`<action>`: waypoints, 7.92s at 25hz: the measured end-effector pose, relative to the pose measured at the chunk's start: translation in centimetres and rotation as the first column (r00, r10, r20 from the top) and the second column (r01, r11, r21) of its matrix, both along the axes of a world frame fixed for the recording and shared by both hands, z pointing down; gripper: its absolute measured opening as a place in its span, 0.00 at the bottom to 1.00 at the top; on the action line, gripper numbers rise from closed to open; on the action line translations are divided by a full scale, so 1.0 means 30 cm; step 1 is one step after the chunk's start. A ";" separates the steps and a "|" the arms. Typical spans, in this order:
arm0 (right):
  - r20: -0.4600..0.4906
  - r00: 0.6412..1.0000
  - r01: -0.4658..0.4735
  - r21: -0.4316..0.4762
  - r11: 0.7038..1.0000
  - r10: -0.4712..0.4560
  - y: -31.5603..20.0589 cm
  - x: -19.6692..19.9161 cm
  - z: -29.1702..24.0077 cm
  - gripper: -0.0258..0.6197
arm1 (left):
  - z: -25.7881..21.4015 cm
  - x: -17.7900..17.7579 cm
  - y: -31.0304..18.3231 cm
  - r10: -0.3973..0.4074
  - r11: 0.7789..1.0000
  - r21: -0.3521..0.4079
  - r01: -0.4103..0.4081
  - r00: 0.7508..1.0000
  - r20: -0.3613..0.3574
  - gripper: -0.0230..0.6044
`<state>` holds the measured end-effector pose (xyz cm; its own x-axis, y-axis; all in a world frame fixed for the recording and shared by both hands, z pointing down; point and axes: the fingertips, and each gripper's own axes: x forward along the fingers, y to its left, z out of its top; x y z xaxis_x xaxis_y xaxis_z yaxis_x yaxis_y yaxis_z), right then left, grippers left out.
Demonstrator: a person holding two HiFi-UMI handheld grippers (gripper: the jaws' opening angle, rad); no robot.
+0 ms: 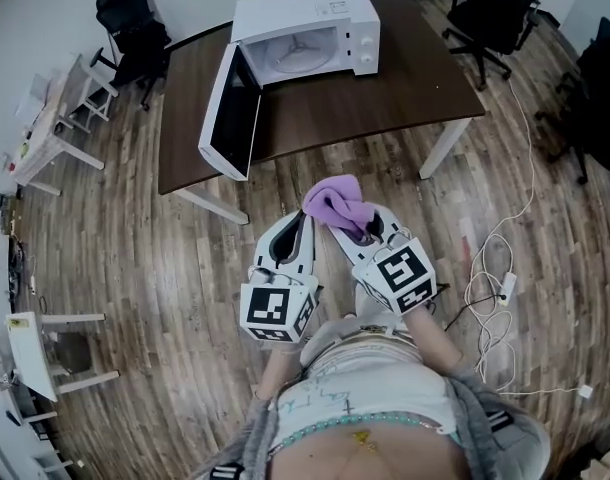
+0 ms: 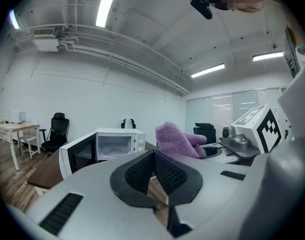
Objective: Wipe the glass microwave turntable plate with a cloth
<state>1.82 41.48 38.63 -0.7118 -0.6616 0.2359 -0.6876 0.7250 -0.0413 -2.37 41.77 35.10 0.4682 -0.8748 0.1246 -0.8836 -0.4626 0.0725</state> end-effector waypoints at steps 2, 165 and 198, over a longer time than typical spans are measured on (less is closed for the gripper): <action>0.006 1.000 0.012 -0.006 1.000 -0.012 -0.041 0.010 -0.005 0.21 | -0.004 0.013 -0.040 -0.007 1.000 -0.006 0.007 1.000 0.003 0.05; -0.124 0.986 -0.125 -0.098 0.987 0.112 -1.758 0.030 0.123 0.21 | 0.235 -0.117 -1.770 0.167 0.964 -0.208 -0.166 0.986 -0.011 0.06; -0.151 0.984 -0.112 -0.140 0.984 0.091 -1.804 0.035 0.168 0.21 | 0.469 -0.185 -1.857 0.054 0.947 -0.318 -0.040 0.998 0.036 0.06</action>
<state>2.87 -12.62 43.68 -0.5943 -0.6791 0.4309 -0.7637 0.6444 -0.0378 -7.93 -13.94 49.18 0.4957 -0.7639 0.4132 -0.8670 -0.4629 0.1844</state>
